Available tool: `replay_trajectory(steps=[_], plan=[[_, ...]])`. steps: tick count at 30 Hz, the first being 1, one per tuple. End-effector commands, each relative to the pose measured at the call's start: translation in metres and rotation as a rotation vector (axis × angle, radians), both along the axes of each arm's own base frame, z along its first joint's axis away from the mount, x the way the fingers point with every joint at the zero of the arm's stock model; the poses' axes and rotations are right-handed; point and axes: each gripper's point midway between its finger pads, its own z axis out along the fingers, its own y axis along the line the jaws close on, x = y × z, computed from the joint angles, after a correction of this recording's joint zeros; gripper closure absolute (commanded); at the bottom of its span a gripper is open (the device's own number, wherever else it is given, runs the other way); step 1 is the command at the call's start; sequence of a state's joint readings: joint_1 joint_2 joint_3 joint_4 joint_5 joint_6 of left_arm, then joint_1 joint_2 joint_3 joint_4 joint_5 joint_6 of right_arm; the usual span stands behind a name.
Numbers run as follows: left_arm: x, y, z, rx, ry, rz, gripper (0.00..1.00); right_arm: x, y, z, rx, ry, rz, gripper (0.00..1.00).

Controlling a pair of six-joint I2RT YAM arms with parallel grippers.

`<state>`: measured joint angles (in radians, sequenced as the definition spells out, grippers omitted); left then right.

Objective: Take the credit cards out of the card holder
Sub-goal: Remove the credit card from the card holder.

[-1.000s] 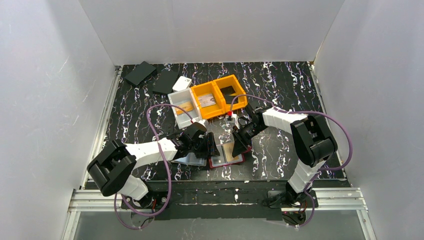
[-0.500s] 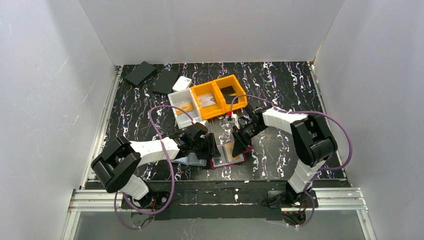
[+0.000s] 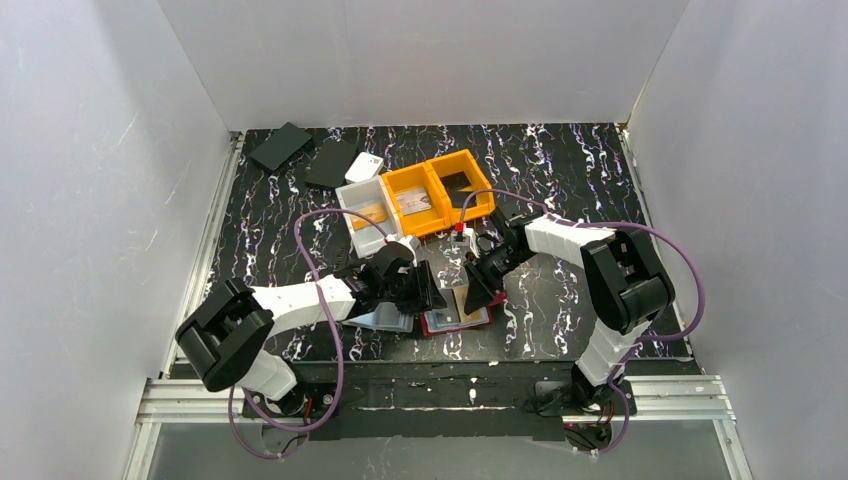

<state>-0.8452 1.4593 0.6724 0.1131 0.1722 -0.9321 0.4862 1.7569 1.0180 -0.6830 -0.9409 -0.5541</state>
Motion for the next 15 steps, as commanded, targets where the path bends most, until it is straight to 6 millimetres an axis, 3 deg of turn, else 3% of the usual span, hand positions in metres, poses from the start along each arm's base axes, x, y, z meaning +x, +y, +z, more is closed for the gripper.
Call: replay_trajectory(steps=[1, 5, 13, 15], plan=[[0.002, -0.012, 0.013, -0.081, -0.019, -0.018, 0.6, -0.003, 0.0, 0.001, 0.006, 0.015, 0.009, 0.48], [0.004, -0.016, 0.012, -0.099, -0.018, -0.018, 0.68, -0.003, 0.0, 0.002, 0.008, 0.015, 0.01, 0.48], [0.001, -0.013, -0.008, -0.065, 0.037, 0.002, 0.66, -0.004, 0.0, 0.002, 0.012, 0.016, 0.013, 0.48], [0.0, -0.012, -0.009, -0.061, 0.037, 0.007, 0.73, -0.004, 0.0, 0.003, 0.011, 0.018, 0.013, 0.48]])
